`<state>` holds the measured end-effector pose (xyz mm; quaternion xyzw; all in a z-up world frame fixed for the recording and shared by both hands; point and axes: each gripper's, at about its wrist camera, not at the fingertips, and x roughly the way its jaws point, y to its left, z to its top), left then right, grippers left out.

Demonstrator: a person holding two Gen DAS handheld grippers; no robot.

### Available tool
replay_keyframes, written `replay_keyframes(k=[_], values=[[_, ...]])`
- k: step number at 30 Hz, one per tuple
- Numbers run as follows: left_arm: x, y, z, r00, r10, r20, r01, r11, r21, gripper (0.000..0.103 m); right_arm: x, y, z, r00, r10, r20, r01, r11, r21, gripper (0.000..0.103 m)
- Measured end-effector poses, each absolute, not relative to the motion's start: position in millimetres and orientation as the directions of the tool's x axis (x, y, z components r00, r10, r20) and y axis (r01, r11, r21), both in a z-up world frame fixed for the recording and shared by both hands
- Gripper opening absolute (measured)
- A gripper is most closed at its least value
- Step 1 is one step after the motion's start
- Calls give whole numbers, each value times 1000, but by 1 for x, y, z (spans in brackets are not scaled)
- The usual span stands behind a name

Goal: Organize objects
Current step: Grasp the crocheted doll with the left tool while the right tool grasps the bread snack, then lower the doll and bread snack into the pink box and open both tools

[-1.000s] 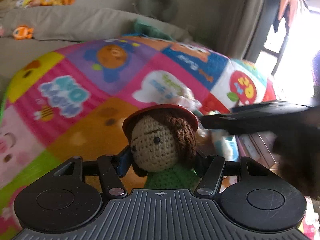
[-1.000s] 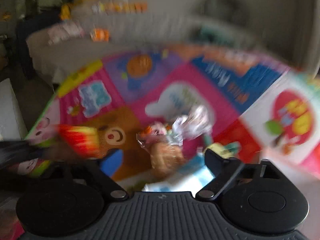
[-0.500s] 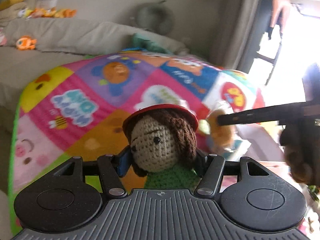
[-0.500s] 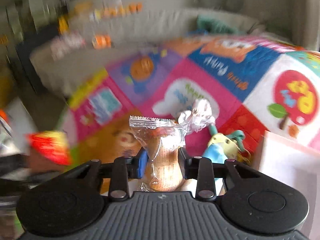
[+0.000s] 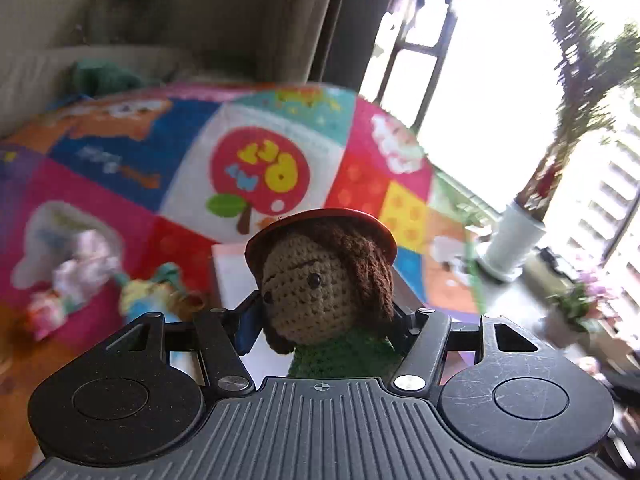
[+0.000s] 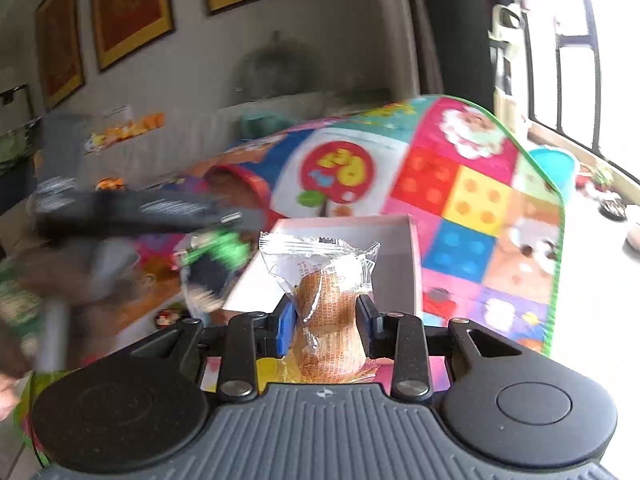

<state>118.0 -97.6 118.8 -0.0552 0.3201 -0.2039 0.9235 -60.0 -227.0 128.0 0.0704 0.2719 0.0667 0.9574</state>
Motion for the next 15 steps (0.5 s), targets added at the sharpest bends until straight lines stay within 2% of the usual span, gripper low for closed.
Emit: replay_keyframes(k=[4, 7, 9, 12, 15], values=[[165, -140, 76, 659, -202, -724, 244, 969, -49, 67, -57, -238, 120, 849, 132, -511, -45, 983, 178, 32], [164, -143, 55, 567, -219, -794, 283, 957, -62, 68, -53, -244, 115, 853, 114, -509, -34, 986, 164, 32], [156, -143, 54, 558, -221, -800, 311, 949, -45, 63, -41, -247, 113, 847, 106, -522, -18, 985, 170, 32], [147, -127, 65, 556, -281, -782, 314, 942, -116, 62, -19, -252, 112, 839, 107, -533, -2, 981, 194, 32], [115, -100, 96, 641, -366, -675, 324, 926, -195, 61, 5, -251, 113, 834, 119, -538, -1, 977, 215, 32]])
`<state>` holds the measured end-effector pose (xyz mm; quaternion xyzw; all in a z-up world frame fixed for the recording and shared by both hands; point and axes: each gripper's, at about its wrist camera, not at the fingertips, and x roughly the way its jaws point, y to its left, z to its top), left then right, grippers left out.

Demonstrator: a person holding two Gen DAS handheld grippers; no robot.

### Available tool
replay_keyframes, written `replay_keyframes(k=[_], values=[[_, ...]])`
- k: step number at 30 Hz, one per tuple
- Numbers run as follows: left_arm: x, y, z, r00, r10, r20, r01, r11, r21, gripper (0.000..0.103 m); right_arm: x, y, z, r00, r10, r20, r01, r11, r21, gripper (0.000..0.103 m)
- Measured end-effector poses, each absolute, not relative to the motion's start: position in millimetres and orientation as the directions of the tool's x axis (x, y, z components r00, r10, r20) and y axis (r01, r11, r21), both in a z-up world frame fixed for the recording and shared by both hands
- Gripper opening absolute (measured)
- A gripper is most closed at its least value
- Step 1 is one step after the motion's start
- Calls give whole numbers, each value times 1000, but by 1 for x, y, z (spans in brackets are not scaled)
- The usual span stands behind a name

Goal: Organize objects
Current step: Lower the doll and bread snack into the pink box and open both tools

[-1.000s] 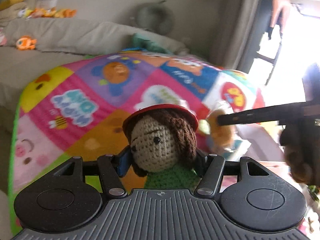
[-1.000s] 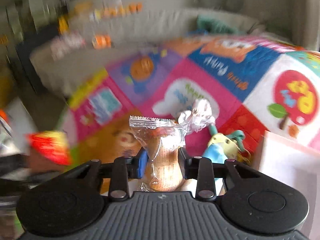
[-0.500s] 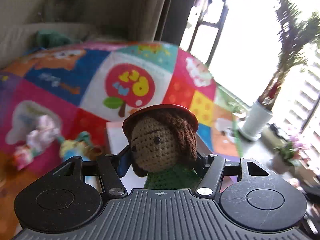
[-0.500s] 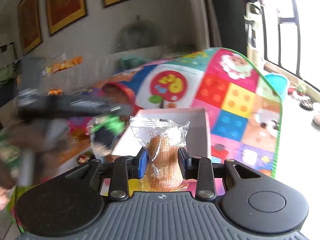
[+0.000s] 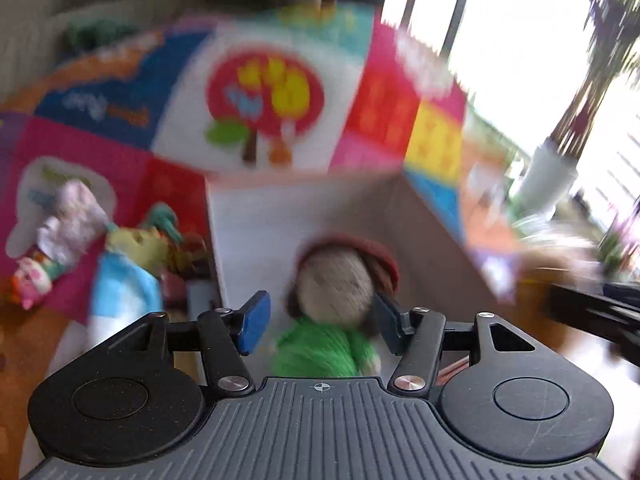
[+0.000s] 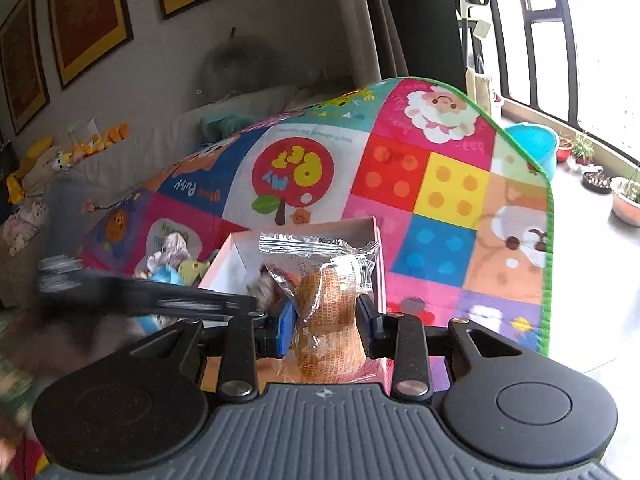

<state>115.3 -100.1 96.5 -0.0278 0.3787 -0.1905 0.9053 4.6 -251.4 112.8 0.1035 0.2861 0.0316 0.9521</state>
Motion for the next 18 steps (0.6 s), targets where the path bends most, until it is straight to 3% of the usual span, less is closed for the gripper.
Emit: replay_keyframes(k=[4, 10, 15, 18], values=[[80, -48, 120, 730, -420, -540, 331, 907, -259, 61, 42, -241, 122, 832, 119, -542, -17, 982, 189, 32], [40, 21, 107, 779, -405, -479, 276, 907, -319, 61, 130, -203, 133, 793, 130, -595, -57, 988, 141, 32], [23, 76, 82, 771, -372, -517, 204, 913, -353, 61, 149, -187, 124, 765, 95, -637, -82, 995, 50, 32], [22, 97, 61, 751, -374, -544, 153, 900, -407, 61, 132, -201, 122, 770, 58, -636, -62, 998, 16, 37]])
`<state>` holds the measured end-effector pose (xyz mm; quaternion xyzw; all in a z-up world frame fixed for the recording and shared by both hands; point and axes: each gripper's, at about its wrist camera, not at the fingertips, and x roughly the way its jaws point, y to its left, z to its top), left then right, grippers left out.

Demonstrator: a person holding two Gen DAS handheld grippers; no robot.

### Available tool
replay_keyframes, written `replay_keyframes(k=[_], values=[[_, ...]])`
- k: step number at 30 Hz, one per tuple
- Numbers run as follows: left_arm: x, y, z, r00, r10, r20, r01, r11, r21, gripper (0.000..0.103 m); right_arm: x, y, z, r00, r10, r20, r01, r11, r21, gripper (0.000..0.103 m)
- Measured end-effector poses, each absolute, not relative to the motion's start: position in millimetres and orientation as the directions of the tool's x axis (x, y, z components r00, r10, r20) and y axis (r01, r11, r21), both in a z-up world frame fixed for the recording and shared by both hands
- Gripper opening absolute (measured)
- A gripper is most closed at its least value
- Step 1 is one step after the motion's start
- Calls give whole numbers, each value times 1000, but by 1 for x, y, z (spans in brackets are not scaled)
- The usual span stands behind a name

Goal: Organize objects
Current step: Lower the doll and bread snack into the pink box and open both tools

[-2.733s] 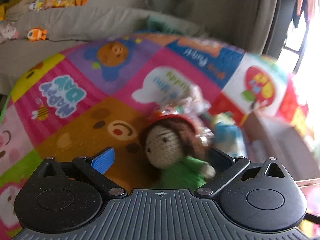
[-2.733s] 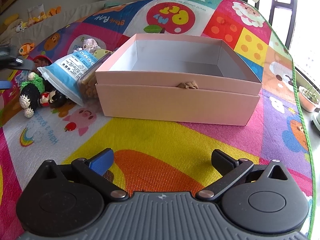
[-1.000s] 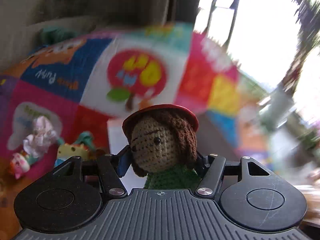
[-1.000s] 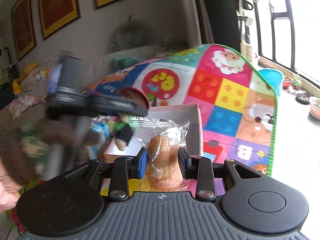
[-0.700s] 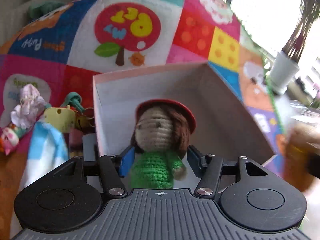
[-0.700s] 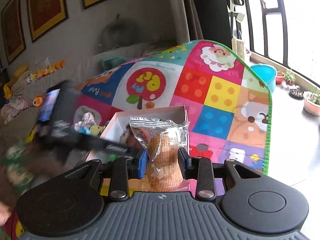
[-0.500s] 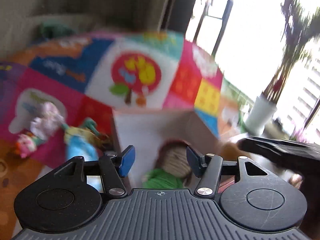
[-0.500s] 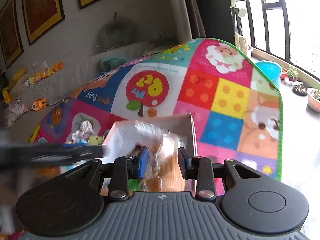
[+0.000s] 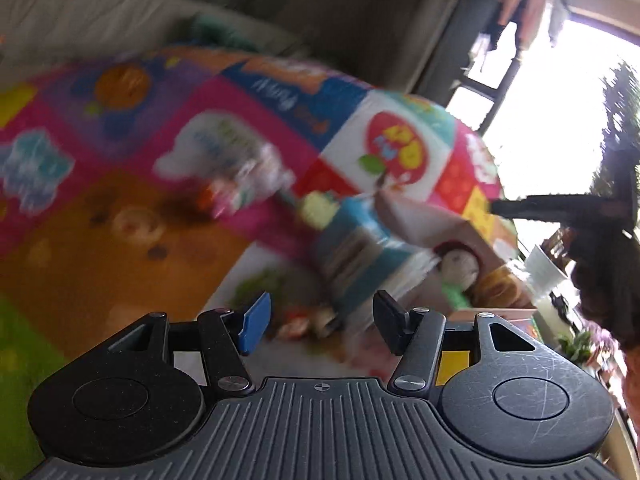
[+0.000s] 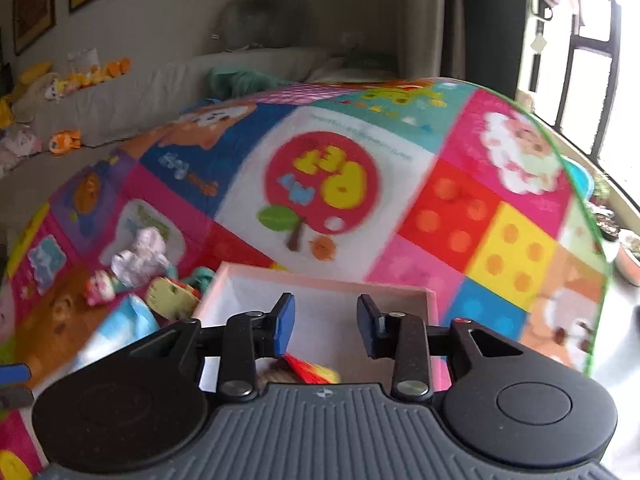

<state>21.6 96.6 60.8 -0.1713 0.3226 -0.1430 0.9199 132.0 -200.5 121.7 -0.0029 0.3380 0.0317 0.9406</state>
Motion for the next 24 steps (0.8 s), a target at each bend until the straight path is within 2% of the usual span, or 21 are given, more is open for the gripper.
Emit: replay_keyframes(k=[1, 6, 10, 15, 19, 24], values=[[23, 97, 55, 751, -364, -551, 141, 904, -404, 61, 125, -208, 120, 768, 51, -639, -49, 999, 21, 41], [33, 82, 44, 737, -410, -537, 190, 888, -418, 61, 92, -235, 98, 722, 27, -692, 18, 998, 58, 42], [39, 64, 51, 762, -421, -493, 232, 887, -399, 61, 79, -242, 82, 696, 40, -717, 46, 994, 100, 29], [47, 46, 60, 769, -409, -491, 246, 899, -363, 61, 95, -228, 62, 659, 167, -734, 14, 972, 233, 27], [58, 34, 70, 797, -345, -496, 232, 933, -276, 62, 98, -206, 49, 668, 143, -730, -17, 984, 177, 27], [86, 16, 67, 769, -349, -536, 243, 935, -259, 62, 74, -194, 67, 739, 127, -662, -66, 991, 115, 31]])
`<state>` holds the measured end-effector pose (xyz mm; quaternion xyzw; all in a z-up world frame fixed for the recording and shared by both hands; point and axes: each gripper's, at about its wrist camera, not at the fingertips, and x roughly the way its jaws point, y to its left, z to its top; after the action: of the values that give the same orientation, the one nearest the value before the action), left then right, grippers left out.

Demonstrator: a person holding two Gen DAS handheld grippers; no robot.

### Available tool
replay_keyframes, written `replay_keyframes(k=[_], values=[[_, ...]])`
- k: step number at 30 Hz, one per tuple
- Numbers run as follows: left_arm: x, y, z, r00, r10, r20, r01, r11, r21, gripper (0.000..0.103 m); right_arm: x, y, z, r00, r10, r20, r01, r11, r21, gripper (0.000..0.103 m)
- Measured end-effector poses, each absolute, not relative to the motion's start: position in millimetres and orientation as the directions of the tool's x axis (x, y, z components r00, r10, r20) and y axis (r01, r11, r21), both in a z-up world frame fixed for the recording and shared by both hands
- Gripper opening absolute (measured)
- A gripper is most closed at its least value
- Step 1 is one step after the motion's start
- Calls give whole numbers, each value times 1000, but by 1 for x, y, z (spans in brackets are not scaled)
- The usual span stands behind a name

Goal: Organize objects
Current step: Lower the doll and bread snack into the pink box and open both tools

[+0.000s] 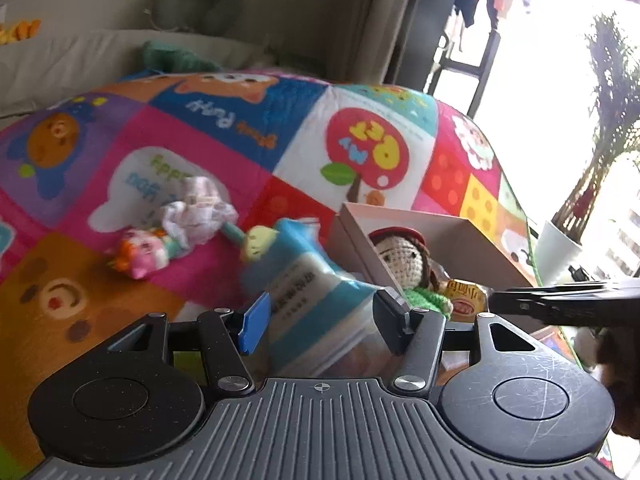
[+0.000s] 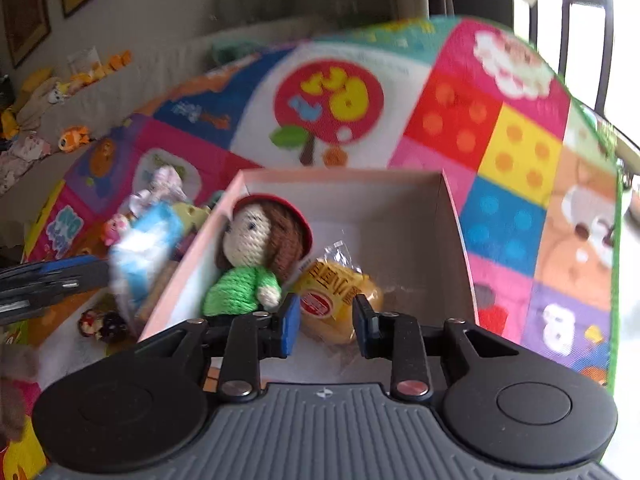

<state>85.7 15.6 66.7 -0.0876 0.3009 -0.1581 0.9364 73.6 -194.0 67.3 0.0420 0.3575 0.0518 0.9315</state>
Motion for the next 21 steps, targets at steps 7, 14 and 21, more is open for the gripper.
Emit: replay_keyframes(k=[7, 14, 21], values=[[151, 21, 55, 740, -259, -621, 74, 949, -307, 62, 45, -194, 86, 790, 99, -605, -76, 995, 64, 57], [179, 58, 40, 680, -77, -729, -148, 960, -239, 60, 24, -179, 85, 804, 109, -584, -111, 993, 33, 74], [185, 83, 37, 621, -201, -757, -146, 920, -364, 22, 12, -151, 75, 793, 213, -571, -196, 976, 91, 86]])
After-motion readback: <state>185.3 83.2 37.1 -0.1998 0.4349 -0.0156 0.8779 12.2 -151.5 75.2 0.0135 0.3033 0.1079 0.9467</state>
